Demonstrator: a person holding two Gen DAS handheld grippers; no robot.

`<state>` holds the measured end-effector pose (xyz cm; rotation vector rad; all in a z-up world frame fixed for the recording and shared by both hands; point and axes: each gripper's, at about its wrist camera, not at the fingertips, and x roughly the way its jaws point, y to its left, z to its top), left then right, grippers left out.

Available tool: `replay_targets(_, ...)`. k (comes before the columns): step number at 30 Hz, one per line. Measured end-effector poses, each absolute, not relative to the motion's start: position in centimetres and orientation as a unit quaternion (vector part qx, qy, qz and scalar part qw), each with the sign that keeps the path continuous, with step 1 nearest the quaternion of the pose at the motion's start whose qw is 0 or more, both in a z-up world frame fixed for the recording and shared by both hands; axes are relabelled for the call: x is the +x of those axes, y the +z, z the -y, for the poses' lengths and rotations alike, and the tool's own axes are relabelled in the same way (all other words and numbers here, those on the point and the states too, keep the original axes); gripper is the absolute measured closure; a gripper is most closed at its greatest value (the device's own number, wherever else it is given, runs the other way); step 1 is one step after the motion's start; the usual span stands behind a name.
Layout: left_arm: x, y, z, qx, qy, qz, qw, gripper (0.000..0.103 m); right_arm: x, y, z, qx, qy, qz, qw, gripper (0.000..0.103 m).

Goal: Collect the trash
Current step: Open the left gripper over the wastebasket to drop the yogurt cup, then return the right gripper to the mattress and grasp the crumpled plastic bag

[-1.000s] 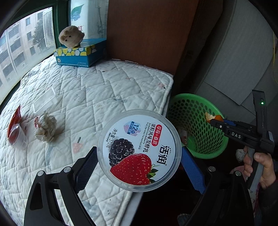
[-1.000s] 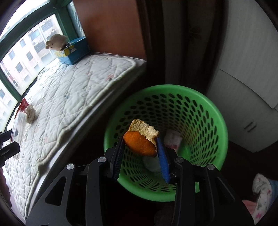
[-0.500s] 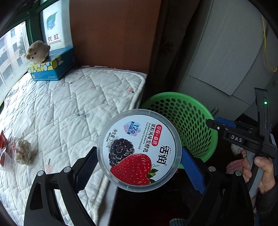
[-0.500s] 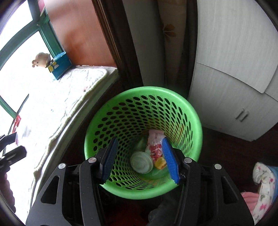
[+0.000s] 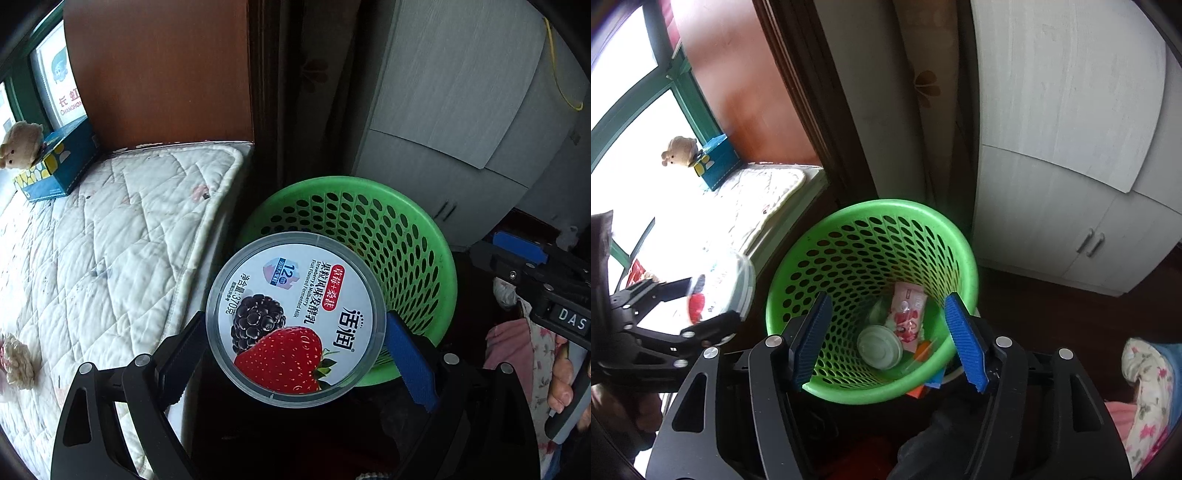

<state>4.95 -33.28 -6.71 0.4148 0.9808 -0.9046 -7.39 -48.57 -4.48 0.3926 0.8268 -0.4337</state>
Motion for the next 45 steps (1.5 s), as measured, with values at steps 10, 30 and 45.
replay_targets(10,5.0,-8.5,35.8,0.192,-0.425,-0.466,0.752,0.012,-8.4,-4.2,49.1,0.194,-0.212,-0.389,0.875,0.037)
replay_targets(30,6.2,-6.3,30.2,0.165,-0.395,-0.451,0.783,0.009,-6.9,-3.6,45.9,0.180,-0.177,-0.391,0.885,0.032)
replay_targets(45,10.3,-4.5,18.3,0.119,-0.305,-0.442,0.835,0.009,-1.8,-3.2,39.6,0.148,-0.112,-0.404,0.896,0.027)
